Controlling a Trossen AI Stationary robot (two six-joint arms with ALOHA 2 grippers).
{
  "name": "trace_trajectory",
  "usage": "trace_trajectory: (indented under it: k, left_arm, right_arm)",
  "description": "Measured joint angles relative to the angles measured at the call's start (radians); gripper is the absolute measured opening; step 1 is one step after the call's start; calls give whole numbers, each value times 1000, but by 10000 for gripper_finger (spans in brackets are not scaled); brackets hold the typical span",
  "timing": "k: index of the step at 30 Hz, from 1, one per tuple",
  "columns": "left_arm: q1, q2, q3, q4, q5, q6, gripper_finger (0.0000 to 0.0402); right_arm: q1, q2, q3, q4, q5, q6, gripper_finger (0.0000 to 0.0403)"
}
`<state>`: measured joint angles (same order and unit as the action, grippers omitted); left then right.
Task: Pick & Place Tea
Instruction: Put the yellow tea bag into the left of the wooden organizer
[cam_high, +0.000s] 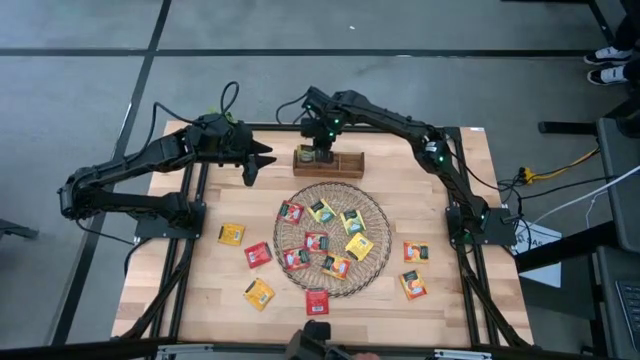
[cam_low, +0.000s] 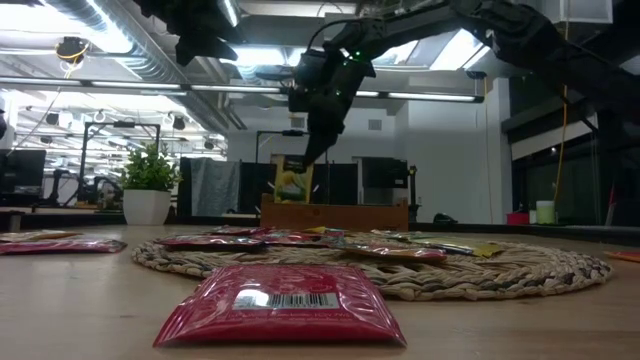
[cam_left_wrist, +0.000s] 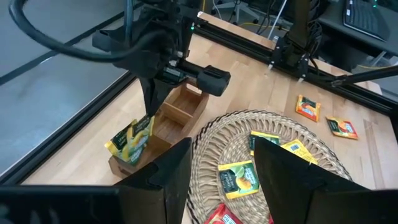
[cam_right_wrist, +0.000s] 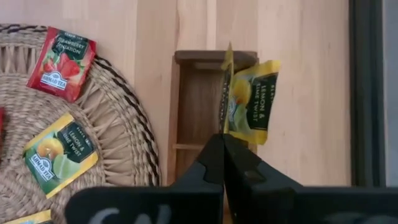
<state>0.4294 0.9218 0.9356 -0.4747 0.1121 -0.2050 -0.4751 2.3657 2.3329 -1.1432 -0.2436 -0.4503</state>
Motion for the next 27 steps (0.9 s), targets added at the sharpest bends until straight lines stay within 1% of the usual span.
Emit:
trace_trajectory:
  k: [27]
  left_arm:
    - [0, 0, 0, 1, -8, -1, 169]
  right_arm:
    - [-19, 39, 0, 21, 16, -3, 0]
